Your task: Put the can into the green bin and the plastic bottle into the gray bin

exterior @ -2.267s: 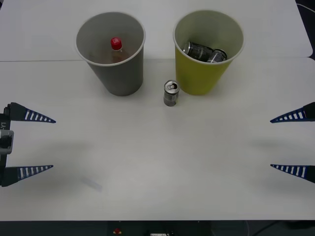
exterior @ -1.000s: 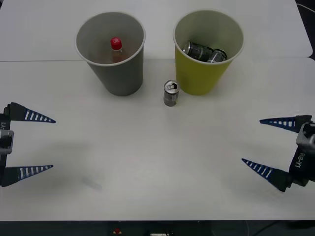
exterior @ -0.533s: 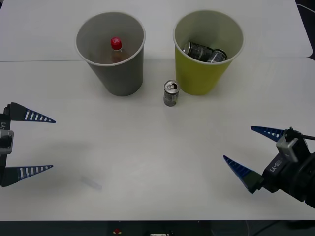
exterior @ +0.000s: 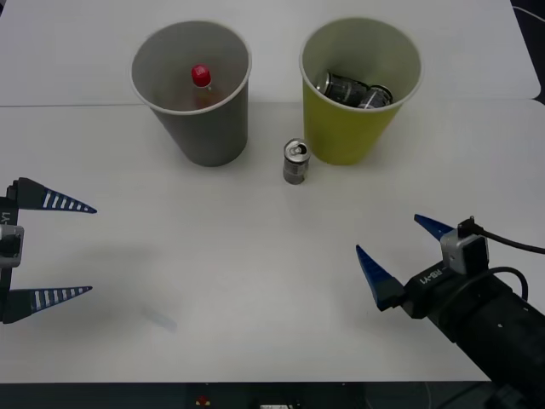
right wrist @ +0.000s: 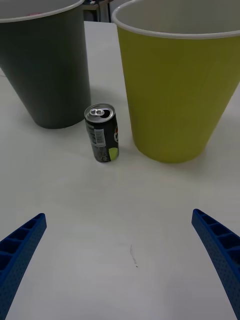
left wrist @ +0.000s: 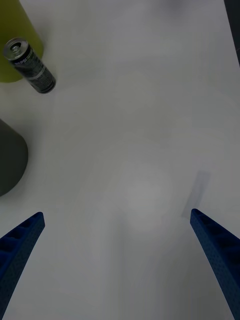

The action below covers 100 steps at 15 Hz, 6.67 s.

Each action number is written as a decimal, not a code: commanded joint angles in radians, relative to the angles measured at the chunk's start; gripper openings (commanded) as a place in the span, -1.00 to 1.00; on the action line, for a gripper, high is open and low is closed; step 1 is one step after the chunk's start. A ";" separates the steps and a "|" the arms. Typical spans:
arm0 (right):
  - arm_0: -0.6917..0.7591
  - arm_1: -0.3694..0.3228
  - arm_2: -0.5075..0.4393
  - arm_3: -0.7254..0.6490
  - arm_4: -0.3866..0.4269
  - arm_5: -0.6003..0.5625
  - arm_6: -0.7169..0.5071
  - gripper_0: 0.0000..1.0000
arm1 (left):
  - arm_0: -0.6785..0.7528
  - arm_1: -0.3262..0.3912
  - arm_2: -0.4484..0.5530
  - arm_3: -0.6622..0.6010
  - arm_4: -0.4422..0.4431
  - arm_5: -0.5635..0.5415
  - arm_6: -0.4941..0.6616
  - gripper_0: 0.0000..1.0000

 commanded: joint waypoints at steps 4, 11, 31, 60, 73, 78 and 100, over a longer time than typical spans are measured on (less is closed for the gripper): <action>-0.187 0.161 0.207 0.256 0.247 0.138 -0.302 1.00 | 0.000 0.000 0.000 0.000 0.000 0.000 0.000 1.00; -0.348 0.380 0.304 0.557 0.327 0.210 -0.422 1.00 | 0.000 0.000 0.000 0.000 0.000 0.000 0.000 1.00; -0.612 0.790 0.304 1.066 0.293 0.215 -0.425 1.00 | 0.000 0.000 0.000 0.000 0.000 0.000 0.000 1.00; -0.759 0.860 0.304 1.191 0.111 0.152 -0.378 -1.00 | 0.000 0.000 0.000 0.000 0.000 0.000 0.000 1.00; -0.638 0.662 0.299 0.882 0.169 0.161 -0.367 -1.00 | 0.000 0.000 0.000 0.000 0.000 0.000 0.000 1.00; -0.520 0.521 0.189 0.690 0.241 -0.015 -0.327 -1.00 | 0.000 0.000 0.000 0.000 0.000 0.000 0.000 1.00; -0.041 0.351 -1.054 0.143 0.548 -1.572 -0.801 -1.00 | 0.000 0.000 0.000 0.000 0.000 0.000 0.000 1.00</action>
